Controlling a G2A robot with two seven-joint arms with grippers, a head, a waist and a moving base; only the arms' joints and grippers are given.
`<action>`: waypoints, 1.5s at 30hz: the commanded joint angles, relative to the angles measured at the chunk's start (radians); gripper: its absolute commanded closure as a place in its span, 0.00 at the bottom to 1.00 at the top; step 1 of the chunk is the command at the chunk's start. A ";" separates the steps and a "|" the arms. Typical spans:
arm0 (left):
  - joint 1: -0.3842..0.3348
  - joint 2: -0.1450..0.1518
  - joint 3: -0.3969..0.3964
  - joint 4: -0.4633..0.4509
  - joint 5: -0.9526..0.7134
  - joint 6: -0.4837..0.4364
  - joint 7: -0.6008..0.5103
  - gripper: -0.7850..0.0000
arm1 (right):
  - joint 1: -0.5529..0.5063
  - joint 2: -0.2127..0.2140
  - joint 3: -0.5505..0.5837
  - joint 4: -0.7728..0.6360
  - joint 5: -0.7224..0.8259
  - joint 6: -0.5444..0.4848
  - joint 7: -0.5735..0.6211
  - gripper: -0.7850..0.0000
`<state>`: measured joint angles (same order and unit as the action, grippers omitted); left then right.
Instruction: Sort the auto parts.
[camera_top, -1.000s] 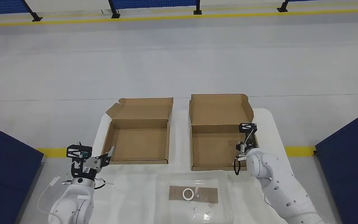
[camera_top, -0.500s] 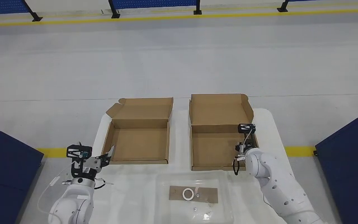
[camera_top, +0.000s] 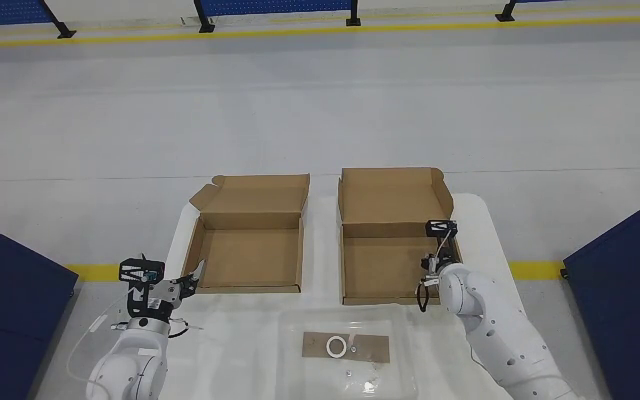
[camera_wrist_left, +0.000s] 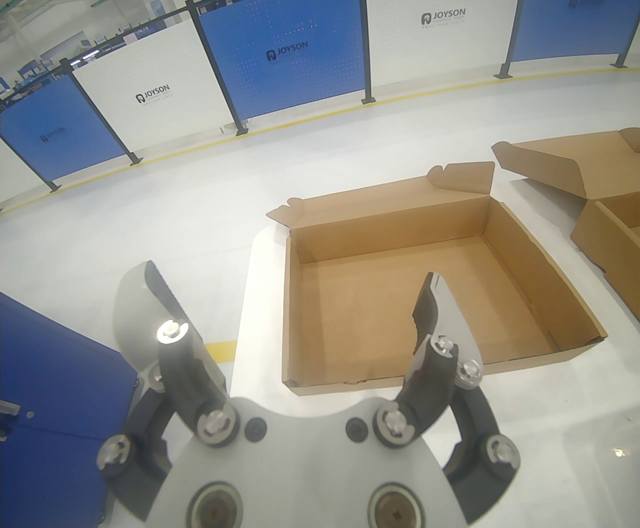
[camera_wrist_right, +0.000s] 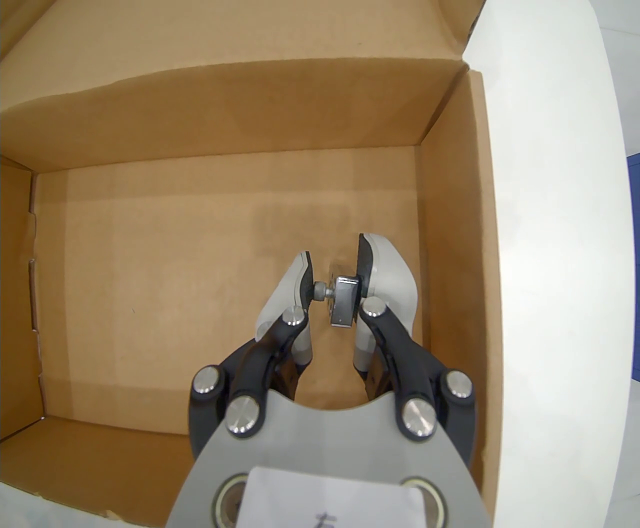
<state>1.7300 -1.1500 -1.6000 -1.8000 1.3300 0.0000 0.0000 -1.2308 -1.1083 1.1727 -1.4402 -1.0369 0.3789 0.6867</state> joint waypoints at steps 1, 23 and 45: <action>0.000 0.000 0.000 0.000 0.000 0.000 0.000 0.00 | -0.001 -0.001 0.003 -0.001 -0.002 -0.001 0.002 0.79; 0.000 0.000 0.000 0.000 0.000 0.000 0.000 0.00 | -0.039 -0.010 0.046 -0.076 -0.045 -0.006 0.026 0.00; 0.000 0.000 0.000 0.000 0.000 0.000 0.000 0.00 | -0.179 0.010 0.157 -0.368 -0.052 -0.184 -0.019 0.00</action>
<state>1.7300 -1.1500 -1.6000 -1.8000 1.3300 0.0000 0.0000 -1.3999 -1.1013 1.3175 -1.7860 -1.0909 0.2490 0.6755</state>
